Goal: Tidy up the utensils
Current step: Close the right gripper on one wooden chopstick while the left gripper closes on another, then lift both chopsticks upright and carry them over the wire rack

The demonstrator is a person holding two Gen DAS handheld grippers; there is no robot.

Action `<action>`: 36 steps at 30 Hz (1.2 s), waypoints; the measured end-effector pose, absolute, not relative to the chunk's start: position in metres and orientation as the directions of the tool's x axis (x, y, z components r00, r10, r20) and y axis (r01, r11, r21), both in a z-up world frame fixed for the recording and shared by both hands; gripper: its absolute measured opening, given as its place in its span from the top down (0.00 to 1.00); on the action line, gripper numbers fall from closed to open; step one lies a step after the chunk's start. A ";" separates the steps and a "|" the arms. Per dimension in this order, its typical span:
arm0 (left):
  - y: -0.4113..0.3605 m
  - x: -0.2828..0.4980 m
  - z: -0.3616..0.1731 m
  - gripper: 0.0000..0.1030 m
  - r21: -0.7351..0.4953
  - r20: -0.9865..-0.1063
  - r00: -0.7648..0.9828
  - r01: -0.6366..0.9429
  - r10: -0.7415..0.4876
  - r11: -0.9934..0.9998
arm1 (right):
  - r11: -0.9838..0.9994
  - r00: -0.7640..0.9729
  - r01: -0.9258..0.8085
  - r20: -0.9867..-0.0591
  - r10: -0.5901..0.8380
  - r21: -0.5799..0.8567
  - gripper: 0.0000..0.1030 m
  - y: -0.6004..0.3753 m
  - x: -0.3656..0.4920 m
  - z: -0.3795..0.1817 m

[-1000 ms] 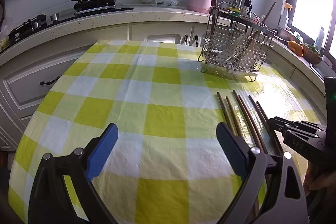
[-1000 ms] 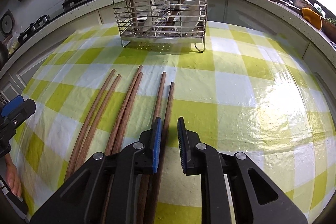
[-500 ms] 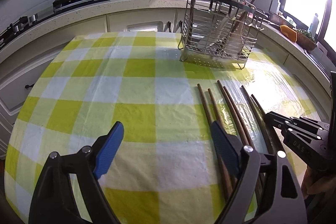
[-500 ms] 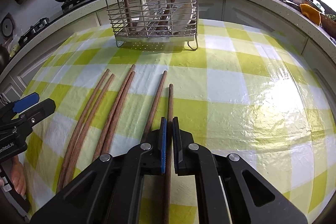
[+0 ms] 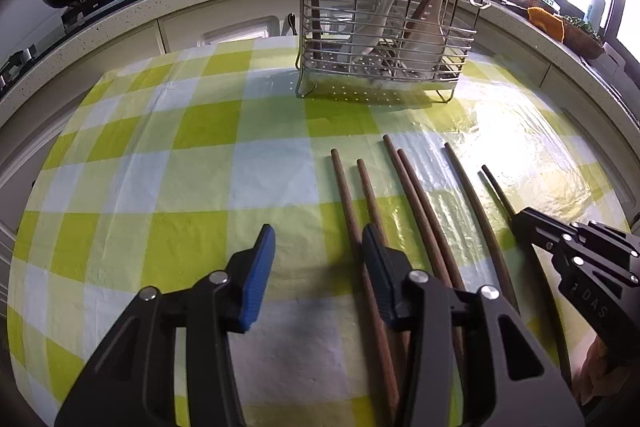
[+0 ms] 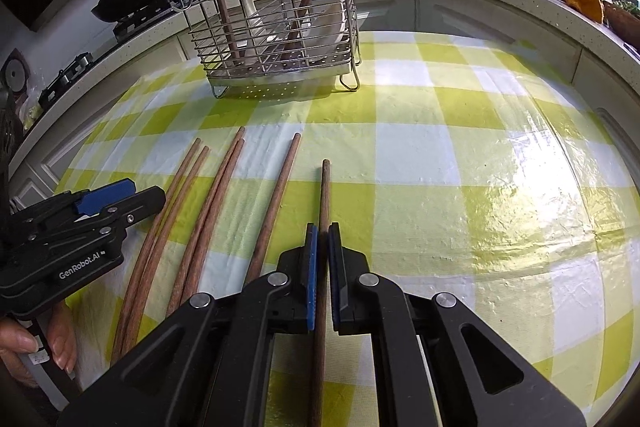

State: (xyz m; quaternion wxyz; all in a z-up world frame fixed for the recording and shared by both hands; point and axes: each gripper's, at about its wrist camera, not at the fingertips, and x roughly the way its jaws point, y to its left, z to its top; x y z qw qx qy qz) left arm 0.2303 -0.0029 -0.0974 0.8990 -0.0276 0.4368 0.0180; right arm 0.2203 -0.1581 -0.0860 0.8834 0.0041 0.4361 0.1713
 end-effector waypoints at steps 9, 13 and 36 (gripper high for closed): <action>-0.017 0.228 -0.101 0.70 0.004 -0.783 0.622 -0.034 0.024 0.999 | 0.937 0.554 -0.298 -0.766 0.326 0.183 0.94 -0.162 0.222 -0.087; -0.015 0.227 -0.101 0.91 -0.001 -0.778 0.628 -0.017 0.010 1.000 | 0.938 0.556 -0.299 -0.767 0.320 0.175 0.94 -0.161 0.222 -0.087; 0.010 0.205 -0.058 0.94 -0.054 -0.693 0.721 -0.020 -0.023 0.998 | 0.940 0.640 -0.305 -0.699 0.319 0.150 0.94 -0.165 0.215 -0.052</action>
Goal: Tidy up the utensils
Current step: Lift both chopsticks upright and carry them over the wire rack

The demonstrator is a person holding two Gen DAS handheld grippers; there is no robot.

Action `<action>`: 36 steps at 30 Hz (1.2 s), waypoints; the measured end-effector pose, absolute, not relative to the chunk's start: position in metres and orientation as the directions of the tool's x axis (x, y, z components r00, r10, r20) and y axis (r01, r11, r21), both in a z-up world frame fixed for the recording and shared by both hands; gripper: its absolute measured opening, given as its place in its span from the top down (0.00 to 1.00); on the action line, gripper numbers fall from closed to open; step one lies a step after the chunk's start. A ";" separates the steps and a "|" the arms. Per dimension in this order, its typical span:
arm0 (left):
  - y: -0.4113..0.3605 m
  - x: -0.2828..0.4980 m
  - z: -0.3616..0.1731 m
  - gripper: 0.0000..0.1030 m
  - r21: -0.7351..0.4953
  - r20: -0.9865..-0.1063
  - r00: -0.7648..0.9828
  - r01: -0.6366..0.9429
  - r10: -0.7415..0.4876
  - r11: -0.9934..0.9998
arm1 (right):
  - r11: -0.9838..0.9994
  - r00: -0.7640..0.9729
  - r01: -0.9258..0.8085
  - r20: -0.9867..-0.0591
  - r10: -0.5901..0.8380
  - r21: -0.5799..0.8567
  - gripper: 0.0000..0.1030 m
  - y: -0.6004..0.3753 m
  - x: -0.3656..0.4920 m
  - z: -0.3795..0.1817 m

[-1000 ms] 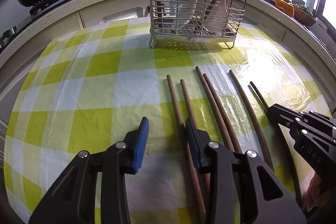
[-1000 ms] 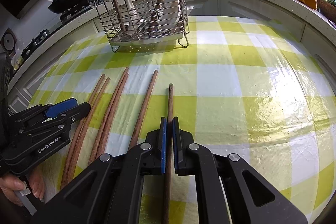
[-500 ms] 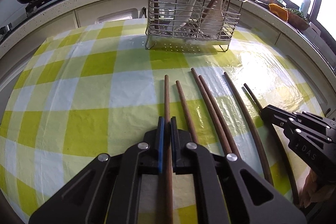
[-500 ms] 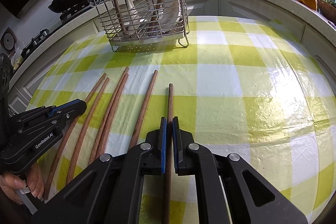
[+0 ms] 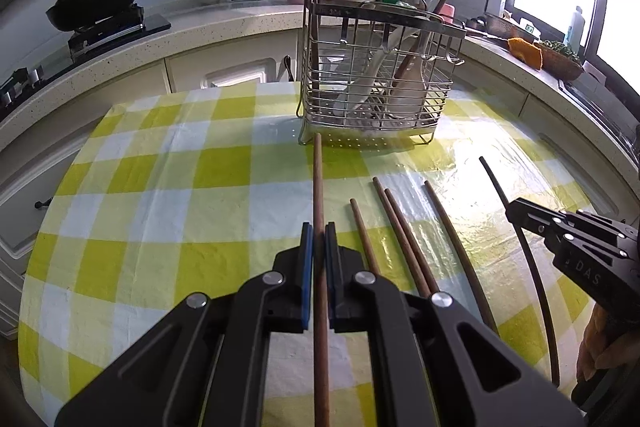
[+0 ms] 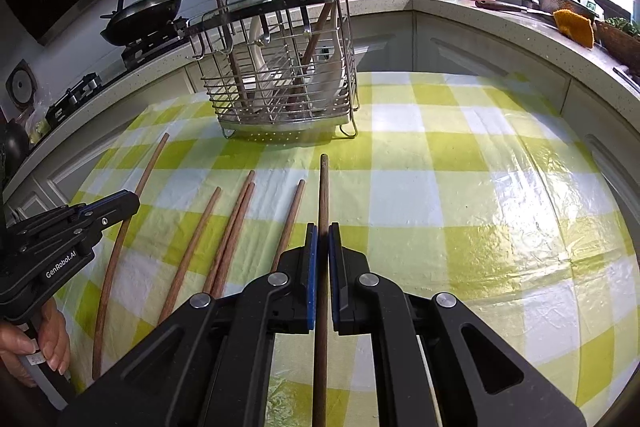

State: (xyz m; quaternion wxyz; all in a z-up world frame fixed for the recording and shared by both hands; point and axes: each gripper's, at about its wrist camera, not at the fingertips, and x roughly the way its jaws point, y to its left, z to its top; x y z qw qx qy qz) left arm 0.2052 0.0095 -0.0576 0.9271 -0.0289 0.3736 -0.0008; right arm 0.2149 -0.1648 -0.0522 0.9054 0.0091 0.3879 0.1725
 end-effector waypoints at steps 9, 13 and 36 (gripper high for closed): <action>0.012 0.198 -0.031 0.94 -0.041 -0.645 0.764 -0.031 -0.003 0.999 | 0.935 0.713 -0.311 -0.610 0.347 0.169 0.94 -0.170 0.216 -0.011; 0.016 0.193 -0.011 0.94 -0.042 -0.612 0.791 -0.031 -0.001 0.999 | 0.934 0.738 -0.320 -0.577 0.351 0.159 0.94 -0.169 0.214 0.006; 0.016 0.169 0.067 0.94 -0.009 -0.449 0.893 -0.019 0.013 1.000 | 0.925 0.811 -0.372 -0.459 0.362 0.074 0.95 -0.156 0.193 0.070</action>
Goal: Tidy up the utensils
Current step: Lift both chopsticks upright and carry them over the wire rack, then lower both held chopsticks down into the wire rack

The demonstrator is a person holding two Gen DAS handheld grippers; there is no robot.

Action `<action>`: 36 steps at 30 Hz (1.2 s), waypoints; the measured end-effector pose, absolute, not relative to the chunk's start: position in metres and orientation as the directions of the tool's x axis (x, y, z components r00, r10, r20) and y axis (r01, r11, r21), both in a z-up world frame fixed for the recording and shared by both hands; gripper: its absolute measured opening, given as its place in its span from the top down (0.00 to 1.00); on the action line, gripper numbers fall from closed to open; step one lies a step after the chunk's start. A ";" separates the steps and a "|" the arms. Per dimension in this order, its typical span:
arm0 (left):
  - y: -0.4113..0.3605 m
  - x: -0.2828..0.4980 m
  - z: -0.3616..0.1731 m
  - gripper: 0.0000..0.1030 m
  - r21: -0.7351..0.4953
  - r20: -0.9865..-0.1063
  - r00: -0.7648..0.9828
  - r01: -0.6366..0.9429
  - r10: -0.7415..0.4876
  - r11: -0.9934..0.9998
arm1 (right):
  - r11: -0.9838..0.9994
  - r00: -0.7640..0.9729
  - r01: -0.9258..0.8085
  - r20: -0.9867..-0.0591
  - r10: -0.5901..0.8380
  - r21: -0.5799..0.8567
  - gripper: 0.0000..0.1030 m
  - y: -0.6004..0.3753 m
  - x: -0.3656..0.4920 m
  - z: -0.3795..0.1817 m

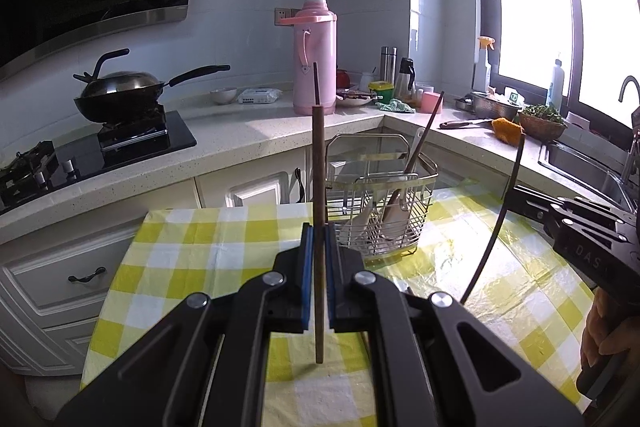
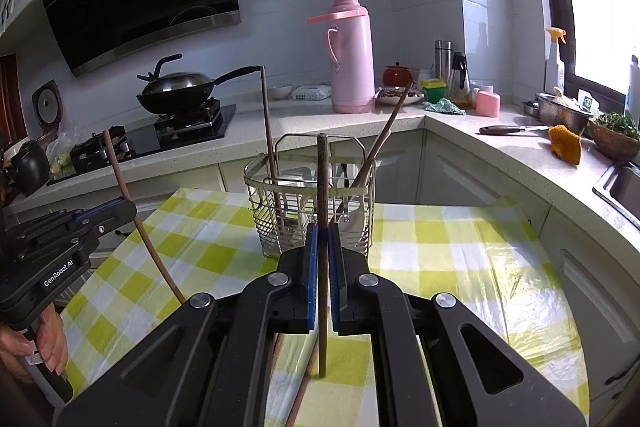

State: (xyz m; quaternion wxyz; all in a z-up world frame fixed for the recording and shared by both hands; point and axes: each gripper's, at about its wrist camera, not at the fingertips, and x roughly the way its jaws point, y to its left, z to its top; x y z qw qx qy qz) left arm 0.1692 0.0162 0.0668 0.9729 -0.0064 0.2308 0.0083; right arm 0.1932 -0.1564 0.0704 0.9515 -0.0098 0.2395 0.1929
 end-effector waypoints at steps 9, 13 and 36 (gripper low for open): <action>0.012 0.184 0.094 0.95 0.032 -0.403 0.915 -0.006 0.019 0.999 | 0.924 0.834 -0.379 -0.414 0.365 0.050 0.95 -0.154 0.207 0.097; 0.013 0.193 0.114 0.95 0.041 -0.378 0.926 -0.001 0.016 0.999 | 0.920 0.841 -0.388 -0.390 0.375 0.048 0.95 -0.157 0.212 0.118; 0.000 0.293 0.226 0.95 0.063 -0.306 0.952 0.026 -0.005 0.998 | 0.919 0.869 -0.395 -0.323 0.374 0.002 0.95 -0.137 0.296 0.232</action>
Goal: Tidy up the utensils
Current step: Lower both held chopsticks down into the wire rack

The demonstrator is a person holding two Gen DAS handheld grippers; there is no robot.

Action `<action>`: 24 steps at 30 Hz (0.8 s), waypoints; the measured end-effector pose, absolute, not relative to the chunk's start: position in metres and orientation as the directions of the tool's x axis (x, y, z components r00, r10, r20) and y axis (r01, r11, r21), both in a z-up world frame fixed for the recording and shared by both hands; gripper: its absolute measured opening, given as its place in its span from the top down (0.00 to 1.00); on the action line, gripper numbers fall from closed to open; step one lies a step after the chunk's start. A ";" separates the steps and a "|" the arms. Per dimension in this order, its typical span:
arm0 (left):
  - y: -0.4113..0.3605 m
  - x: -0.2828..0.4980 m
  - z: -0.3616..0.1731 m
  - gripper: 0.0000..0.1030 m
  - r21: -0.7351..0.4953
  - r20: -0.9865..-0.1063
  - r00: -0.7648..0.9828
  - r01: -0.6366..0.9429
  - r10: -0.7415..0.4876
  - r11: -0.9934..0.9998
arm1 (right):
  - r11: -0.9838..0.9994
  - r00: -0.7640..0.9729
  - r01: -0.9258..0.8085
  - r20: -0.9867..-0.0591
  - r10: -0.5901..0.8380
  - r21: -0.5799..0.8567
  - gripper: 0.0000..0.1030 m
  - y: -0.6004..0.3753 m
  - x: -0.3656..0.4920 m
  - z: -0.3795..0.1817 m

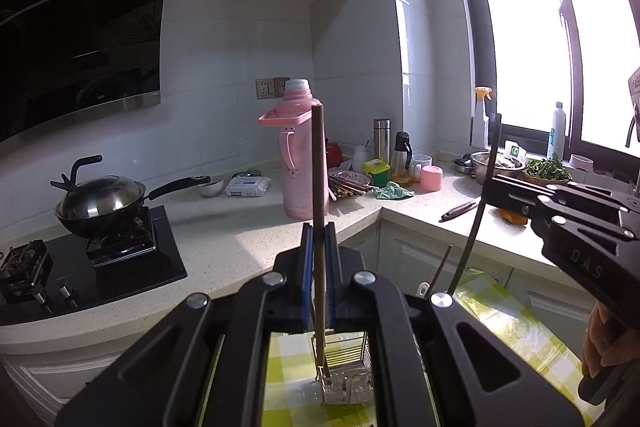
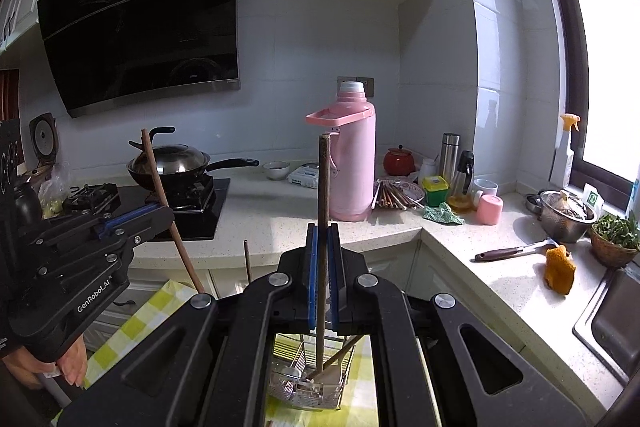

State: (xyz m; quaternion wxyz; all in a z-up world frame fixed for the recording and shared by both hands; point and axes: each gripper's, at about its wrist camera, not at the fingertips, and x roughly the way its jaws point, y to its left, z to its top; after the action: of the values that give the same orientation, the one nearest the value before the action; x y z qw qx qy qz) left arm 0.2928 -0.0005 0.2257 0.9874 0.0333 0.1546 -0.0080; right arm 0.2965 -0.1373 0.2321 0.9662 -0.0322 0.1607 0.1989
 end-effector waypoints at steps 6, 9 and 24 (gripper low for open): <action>0.007 0.321 0.204 0.95 0.004 -0.337 0.941 0.040 -0.036 0.999 | 0.917 0.850 -0.399 -0.370 0.374 0.011 0.95 -0.129 0.321 0.207; 0.009 0.335 0.183 0.95 -0.018 -0.372 0.927 0.047 -0.050 0.999 | 0.917 0.836 -0.397 -0.402 0.373 0.026 0.95 -0.128 0.331 0.189; 0.031 0.381 0.088 0.94 -0.078 -0.535 0.843 0.004 -0.045 0.997 | 0.910 0.719 -0.383 -0.568 0.400 0.156 0.95 -0.121 0.374 0.096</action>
State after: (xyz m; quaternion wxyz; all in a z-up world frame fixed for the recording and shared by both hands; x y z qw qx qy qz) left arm 0.3812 0.0310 0.0875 0.9594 -0.0367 0.2795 -0.0129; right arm 0.3745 -0.1212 0.0964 0.9269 0.0136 0.3097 0.2114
